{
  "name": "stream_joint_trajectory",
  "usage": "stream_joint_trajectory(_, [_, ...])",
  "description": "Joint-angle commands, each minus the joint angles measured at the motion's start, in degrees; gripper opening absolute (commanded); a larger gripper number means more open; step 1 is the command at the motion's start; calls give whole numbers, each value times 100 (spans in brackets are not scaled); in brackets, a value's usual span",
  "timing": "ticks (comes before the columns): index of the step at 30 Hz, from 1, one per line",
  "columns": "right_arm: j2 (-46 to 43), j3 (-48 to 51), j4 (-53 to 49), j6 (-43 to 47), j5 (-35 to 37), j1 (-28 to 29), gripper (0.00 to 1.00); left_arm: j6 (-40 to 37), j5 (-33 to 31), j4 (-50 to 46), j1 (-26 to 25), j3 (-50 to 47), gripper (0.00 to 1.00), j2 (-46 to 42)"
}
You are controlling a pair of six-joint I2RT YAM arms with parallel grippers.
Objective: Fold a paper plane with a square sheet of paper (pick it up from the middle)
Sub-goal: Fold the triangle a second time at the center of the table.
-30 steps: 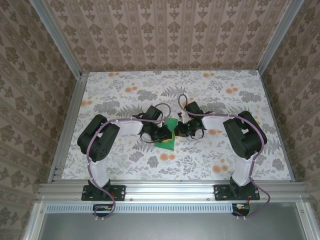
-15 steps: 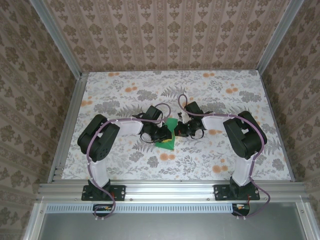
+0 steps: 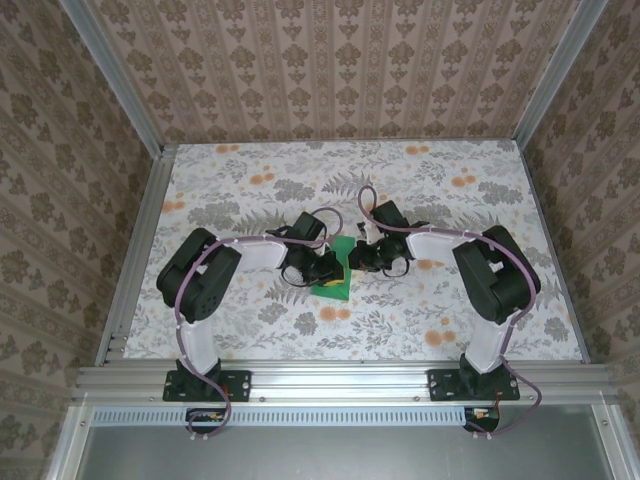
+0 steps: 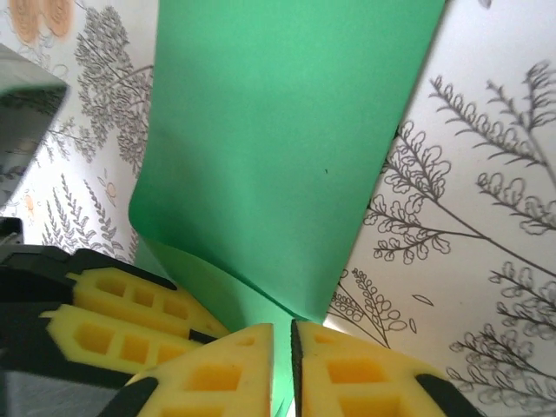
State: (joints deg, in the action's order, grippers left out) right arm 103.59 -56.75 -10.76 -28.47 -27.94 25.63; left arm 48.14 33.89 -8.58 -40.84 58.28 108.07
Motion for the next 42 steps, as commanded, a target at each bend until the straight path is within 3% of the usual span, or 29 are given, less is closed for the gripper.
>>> stream_joint_trajectory(1, [-406, 85, -157, -32, 325, -40, 21, -147, 38, -241, -29, 118, 13, 170])
stream_joint_trajectory(13, [-11, 19, -99, -113, -123, 92, 12, -165, 53, -240, -38, 157, 12, 187])
stream_joint_trajectory(24, [344, -93, -110, -87, -264, 144, 10, -178, 65, -236, -46, 176, 11, 221])
stream_joint_trajectory(42, [618, -284, -1099, 210, 948, 176, 9, -270, -206, -420, 135, 213, 17, -403])
